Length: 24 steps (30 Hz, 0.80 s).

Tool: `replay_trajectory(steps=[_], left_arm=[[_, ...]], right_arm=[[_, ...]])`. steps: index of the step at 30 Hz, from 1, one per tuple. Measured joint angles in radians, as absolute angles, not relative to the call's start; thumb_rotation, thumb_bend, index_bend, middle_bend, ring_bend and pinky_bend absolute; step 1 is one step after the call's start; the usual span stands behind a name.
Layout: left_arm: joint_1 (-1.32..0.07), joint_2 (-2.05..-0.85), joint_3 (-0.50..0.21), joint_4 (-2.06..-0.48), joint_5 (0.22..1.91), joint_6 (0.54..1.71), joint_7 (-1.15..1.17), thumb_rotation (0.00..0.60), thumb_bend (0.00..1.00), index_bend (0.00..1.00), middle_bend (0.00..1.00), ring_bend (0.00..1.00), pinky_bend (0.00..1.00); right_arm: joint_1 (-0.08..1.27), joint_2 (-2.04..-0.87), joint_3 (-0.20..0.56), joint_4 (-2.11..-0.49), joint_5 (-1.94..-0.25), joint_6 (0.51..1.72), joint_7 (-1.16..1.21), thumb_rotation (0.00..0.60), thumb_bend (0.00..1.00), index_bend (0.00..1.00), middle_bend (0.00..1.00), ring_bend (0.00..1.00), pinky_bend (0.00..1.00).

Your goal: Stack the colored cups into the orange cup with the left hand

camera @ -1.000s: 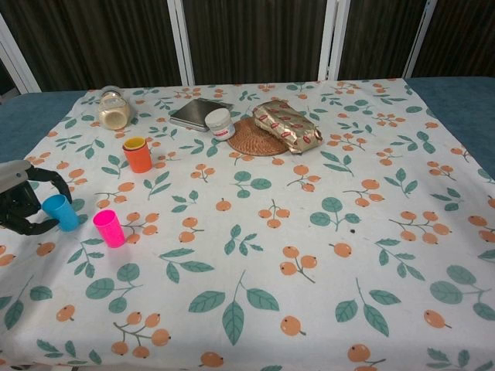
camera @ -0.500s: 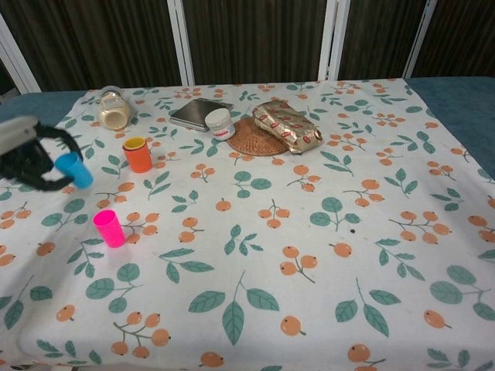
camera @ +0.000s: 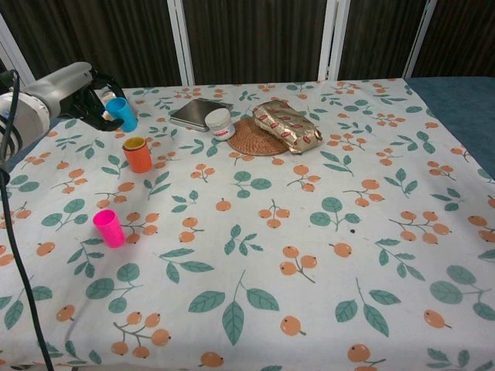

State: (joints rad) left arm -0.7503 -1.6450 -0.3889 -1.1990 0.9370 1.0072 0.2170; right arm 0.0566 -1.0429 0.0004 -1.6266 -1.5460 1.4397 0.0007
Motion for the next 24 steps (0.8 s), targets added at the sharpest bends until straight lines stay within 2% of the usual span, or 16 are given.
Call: replay_trajectory(steps=[15,17,20,21,24], left_arm=[[-0.782,-1.718,-0.359,-1.056,0.919,0.955,0.215,0.6,0.37,0.6,1.0,1.0,1.0],[-0.783,-1.721,-0.355,-1.049,0.918,0.945,0.213,0.6,0.37,0.52,1.0,1.0,1.0],[-0.784,-1.724,-0.348,-1.039,0.912,0.923,0.214,0.6,0.37,0.13,1.0,1.0,1.0],[-0.784,-1.725,-0.347,-1.038,0.91,0.916,0.212,0.6,0.36,0.04,1.0,1.0,1.0],[-0.782,-1.725,-0.348,-1.048,0.92,0.926,0.195,0.6,0.35,0.0,1.0,1.0,1.0]], right_arm=[[0.056,-1.045,0.001,-1.627,-1.544,1.439,-0.003,0.6,0.19,0.0,0.0,0.0,0.0],[0.055,-1.045,0.002,-1.627,-1.543,1.442,-0.003,0.6,0.19,0.0,0.0,0.0,0.0],[0.055,-1.045,0.003,-1.627,-1.541,1.441,-0.002,0.6,0.19,0.0,0.0,0.0,0.0],[0.056,-1.045,0.003,-1.627,-1.541,1.44,-0.002,0.6,0.19,0.0,0.0,0.0,0.0],[0.056,-1.044,0.002,-1.627,-1.543,1.44,0.0,0.6,0.19,0.0,0.0,0.0,0.0]])
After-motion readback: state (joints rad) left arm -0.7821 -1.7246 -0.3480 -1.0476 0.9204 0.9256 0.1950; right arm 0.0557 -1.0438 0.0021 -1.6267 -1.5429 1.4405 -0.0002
